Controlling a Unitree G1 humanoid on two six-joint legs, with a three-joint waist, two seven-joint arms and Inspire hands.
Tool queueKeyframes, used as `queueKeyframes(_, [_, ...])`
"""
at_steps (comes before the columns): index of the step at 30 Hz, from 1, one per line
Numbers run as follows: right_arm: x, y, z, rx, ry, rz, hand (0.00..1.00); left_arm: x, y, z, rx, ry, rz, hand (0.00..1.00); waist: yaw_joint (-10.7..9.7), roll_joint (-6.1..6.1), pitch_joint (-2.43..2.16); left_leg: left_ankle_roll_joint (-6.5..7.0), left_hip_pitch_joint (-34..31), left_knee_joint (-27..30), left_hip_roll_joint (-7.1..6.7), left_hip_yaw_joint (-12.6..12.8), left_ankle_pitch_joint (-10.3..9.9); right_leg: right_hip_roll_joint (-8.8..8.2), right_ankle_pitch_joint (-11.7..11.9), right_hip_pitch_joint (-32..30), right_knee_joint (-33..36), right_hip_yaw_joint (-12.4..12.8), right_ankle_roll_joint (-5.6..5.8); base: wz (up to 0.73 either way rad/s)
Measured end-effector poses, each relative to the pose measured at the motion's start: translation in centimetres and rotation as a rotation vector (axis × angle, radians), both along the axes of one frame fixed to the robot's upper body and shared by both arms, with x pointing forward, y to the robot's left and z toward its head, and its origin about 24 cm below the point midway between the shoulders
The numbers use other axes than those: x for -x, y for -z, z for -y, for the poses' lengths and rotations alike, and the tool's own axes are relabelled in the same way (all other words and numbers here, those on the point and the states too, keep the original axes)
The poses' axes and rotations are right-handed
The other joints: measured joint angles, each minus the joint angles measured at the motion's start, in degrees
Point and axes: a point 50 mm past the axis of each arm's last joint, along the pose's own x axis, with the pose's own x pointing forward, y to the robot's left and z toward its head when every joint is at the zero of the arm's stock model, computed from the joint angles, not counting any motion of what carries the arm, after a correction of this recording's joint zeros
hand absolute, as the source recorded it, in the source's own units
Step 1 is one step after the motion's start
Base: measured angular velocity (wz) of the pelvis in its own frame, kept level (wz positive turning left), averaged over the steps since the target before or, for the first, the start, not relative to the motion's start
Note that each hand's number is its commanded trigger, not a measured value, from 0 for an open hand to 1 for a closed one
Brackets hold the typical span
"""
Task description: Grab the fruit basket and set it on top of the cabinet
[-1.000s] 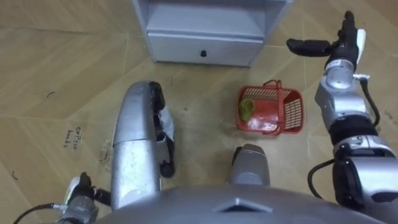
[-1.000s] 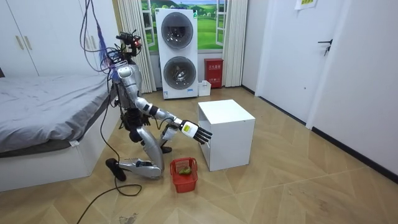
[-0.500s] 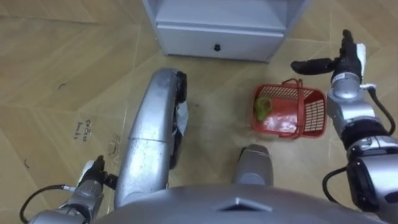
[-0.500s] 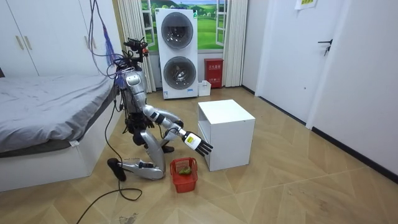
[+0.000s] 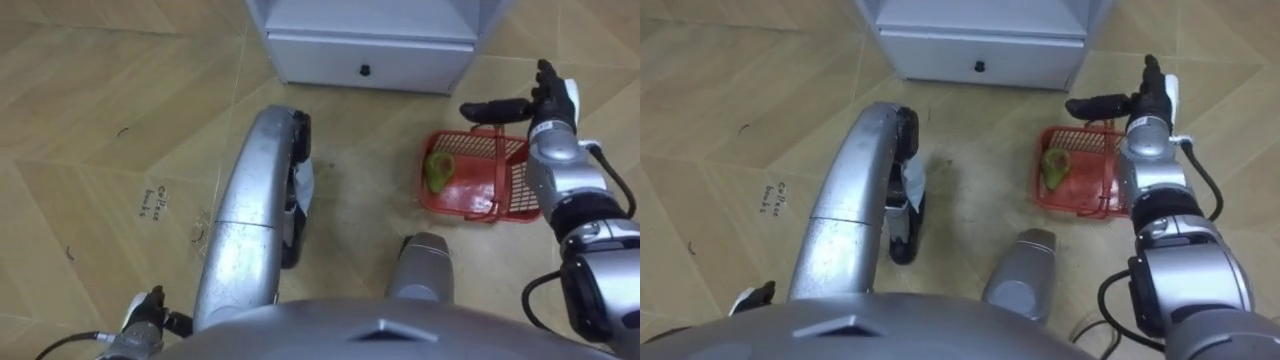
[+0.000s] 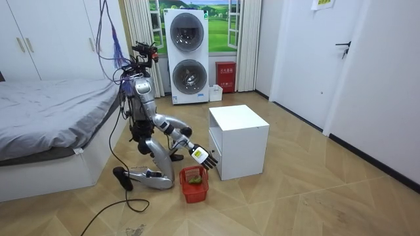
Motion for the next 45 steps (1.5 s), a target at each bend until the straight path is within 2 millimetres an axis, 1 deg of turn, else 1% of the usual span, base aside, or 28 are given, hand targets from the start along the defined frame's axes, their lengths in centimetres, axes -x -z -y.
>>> queueKeyframes(3, [0.2, 0.2, 0.0, -0.004, 0.005, -0.012, 0.00, -0.3, 0.0, 0.2, 0.007, -0.007, 0.010, 0.00, 0.01, 0.21, -0.03, -0.11, -0.44, 0.02, 0.04, 0.03, 0.06, 0.11, 0.00, -0.76, 0.23, 0.82, 0.00, -0.08])
queueKeyframes(8, [0.7, 0.8, 0.1, -0.010, 0.011, -0.045, 0.00, -0.7, 0.0, 0.4, 0.015, 0.010, 0.023, 0.00, 0.04, 0.53, -0.03, -0.11, -0.46, 0.02, 0.04, 0.13, 0.06, 0.00, 0.00, -0.86, 0.18, 0.75, 0.00, 0.00])
queueKeyframes(11, [1.4, 1.3, 0.4, -0.024, 0.042, -0.075, 0.00, -0.9, 0.1, 0.7, 0.021, 0.030, 0.026, 0.00, 0.62, 0.84, -0.01, -0.11, -0.44, 0.01, 0.05, 0.13, 0.05, 0.03, 0.00, -0.75, 0.29, 0.63, 0.00, 0.00])
queueKeyframes(13, [2.1, 1.9, 0.8, -0.040, 0.077, -0.104, 0.00, -0.9, 0.2, 1.1, 0.029, 0.048, 0.022, 0.00, 0.89, 1.41, 0.08, -0.12, -0.53, -0.02, 0.05, 0.37, 0.05, -0.10, 0.00, -0.87, 0.51, 0.69, 0.00, 0.00])
queueKeyframes(15, [2.4, 2.1, 0.9, -0.047, 0.091, -0.118, 0.00, -1.0, 0.2, 1.3, 0.034, 0.049, 0.022, 0.00, 0.92, 1.66, -0.01, -0.12, -0.95, -0.11, 0.07, 0.53, 0.05, -0.10, 0.00, -1.50, 0.87, 0.94, 0.00, 0.00])
queueKeyframes(16, [2.6, 2.2, 0.9, -0.050, 0.098, -0.125, 0.00, -1.1, 0.2, 1.3, 0.035, 0.051, 0.024, 0.00, 0.94, 1.78, 0.06, -0.15, -1.14, -0.17, 0.08, 0.57, 0.07, -0.09, 0.00, -1.81, 1.03, 1.01, 0.00, 0.00])
queueKeyframes(22, [4.1, 3.2, 1.5, -0.062, 0.146, -0.183, 0.00, -1.1, 0.4, 1.8, 0.048, 0.042, 0.022, 0.00, 1.09, 1.91, 0.09, -0.17, -1.17, -0.18, 0.10, 0.66, 0.08, -0.01, 0.00, -1.96, 1.02, 1.14, 0.00, 0.00])
queueKeyframes(27, [4.7, 3.6, 1.7, -0.065, 0.167, -0.208, 0.00, -1.0, 0.4, 1.8, 0.051, 0.034, 0.022, 0.00, 1.10, 1.92, 0.09, -0.17, -1.19, -0.26, 0.09, 0.74, 0.07, -0.06, 0.00, -2.21, 1.04, 1.39, 0.00, 0.00])
queueKeyframes(28, [4.8, 3.6, 1.7, -0.065, 0.169, -0.212, 0.37, -1.0, 0.4, 1.9, 0.051, 0.035, 0.022, 0.00, 1.10, 1.87, 0.12, -0.17, -1.19, -0.30, 0.09, 0.79, 0.08, -0.09, 0.00, -2.31, 1.05, 1.48, 0.00, 0.00])
queueKeyframes(29, [4.9, 3.6, 1.7, -0.065, 0.169, -0.213, 0.78, -1.0, 0.4, 1.9, 0.052, 0.037, 0.021, 0.00, 1.10, 1.86, 0.12, -0.17, -1.19, -0.31, 0.09, 0.79, 0.08, -0.09, 0.00, -2.35, 1.06, 1.53, 0.00, 0.00])
queueKeyframes(30, [4.9, 3.7, 1.7, -0.063, 0.165, -0.216, 1.00, -1.0, 0.4, 1.9, 0.052, 0.041, 0.019, 0.00, 1.09, 1.86, 0.12, -0.18, -1.19, -0.32, 0.09, 0.79, 0.08, -0.08, 0.00, -2.43, 1.07, 1.65, 0.00, 0.00])
queueKeyframes(45, [5.1, 4.0, 1.4, -0.089, 0.140, -0.237, 1.00, -0.9, 0.5, 2.1, 0.065, 0.057, 0.011, 0.00, 1.11, 1.86, 0.12, -0.23, -1.19, -0.32, 0.09, 0.77, 0.10, 0.00, -0.01, -2.50, 1.07, 1.69, 0.01, 0.00])
